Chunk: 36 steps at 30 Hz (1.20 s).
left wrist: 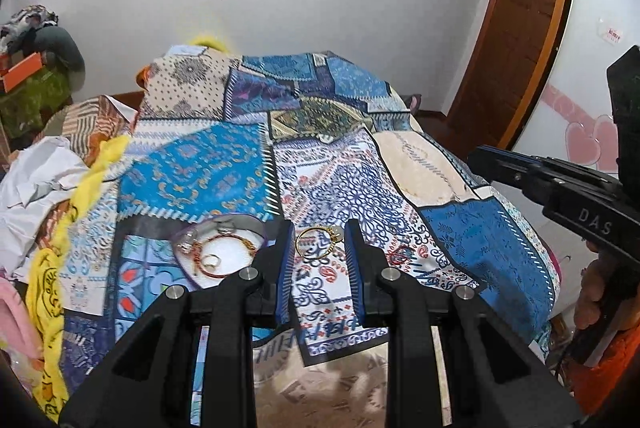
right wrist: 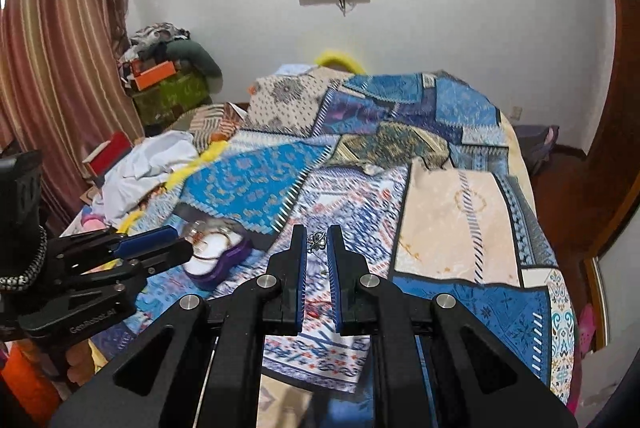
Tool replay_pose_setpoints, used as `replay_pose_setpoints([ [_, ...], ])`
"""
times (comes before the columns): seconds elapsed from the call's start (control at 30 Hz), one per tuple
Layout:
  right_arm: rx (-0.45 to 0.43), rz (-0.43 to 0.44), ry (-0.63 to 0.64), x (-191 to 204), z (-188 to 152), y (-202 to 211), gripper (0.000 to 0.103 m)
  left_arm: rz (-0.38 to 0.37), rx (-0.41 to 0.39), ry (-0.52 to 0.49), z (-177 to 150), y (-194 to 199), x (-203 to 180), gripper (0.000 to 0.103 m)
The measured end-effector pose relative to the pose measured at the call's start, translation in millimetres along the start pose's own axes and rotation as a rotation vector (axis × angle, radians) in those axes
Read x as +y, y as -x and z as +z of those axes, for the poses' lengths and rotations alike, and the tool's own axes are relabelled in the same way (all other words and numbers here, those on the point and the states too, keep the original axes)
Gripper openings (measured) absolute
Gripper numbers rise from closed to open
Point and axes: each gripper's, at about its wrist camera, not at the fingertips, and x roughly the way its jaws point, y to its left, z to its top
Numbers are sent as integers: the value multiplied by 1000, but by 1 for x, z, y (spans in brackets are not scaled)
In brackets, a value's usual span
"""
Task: Organize jewelry
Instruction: 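Grasp a gold ring with the left gripper while the right gripper grasps a small silver charm, then carry the gold ring and silver charm with both grippers over the heart box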
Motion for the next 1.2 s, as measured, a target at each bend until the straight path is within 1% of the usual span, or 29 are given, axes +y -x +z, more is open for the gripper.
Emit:
replay_pose_setpoints([
  [0.17, -24, 27, 26, 22, 7, 2, 9, 25, -31, 8, 1, 15, 14, 24],
  [0.33, -31, 62, 48, 42, 13, -5, 9, 50, -52, 24, 0, 25, 29, 24],
  [0.63, -13, 130, 87, 78, 19, -29, 9, 95, -73, 70, -1, 31, 62, 24],
  [0.87, 28, 163, 120, 99, 18, -54, 9, 114, -53, 105, -6, 20, 84, 24],
  [1.2, 104, 179, 110, 100, 15, -93, 9, 103, 6, 123, -14, -12, 99, 24],
])
